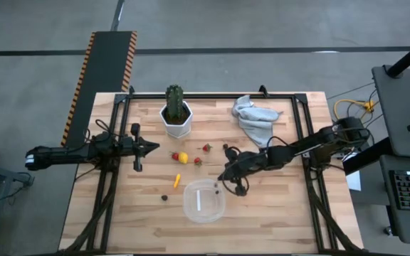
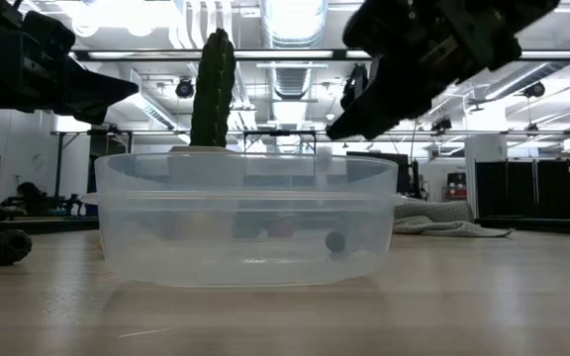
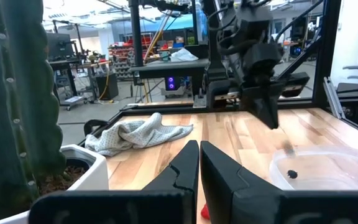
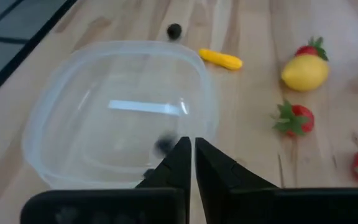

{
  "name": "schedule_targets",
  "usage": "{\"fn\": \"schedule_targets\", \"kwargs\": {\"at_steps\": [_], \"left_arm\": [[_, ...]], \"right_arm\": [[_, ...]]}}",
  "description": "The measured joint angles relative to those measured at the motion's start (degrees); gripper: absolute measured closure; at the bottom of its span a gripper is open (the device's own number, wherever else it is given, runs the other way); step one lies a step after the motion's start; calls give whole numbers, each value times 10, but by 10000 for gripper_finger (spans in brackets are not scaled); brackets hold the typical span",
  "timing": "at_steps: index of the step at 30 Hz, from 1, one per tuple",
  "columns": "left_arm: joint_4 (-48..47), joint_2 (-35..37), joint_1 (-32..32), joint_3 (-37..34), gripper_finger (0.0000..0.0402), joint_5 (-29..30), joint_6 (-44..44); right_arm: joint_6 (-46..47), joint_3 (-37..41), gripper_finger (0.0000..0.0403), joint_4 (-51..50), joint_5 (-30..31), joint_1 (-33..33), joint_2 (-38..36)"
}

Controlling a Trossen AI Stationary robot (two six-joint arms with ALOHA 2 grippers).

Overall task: Pick and placing Produce into tupperware
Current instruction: Put the black cherry into the transparent container

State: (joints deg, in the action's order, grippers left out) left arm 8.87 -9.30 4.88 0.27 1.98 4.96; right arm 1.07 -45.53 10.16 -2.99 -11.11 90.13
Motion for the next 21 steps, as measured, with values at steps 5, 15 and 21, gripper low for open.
{"fn": "schedule_targets", "kwargs": {"at_steps": [5, 15, 21], "left_arm": [[1, 0, 0, 0, 402, 0, 0], [1, 0, 0, 0, 402, 0, -1], [1, 0, 0, 0, 402, 0, -1]], "right_arm": [[1, -33, 397, -33, 0, -12, 0], [3, -35, 395, -40, 33, -14, 0], [-9, -32, 395, -54, 69, -12, 0]]}}
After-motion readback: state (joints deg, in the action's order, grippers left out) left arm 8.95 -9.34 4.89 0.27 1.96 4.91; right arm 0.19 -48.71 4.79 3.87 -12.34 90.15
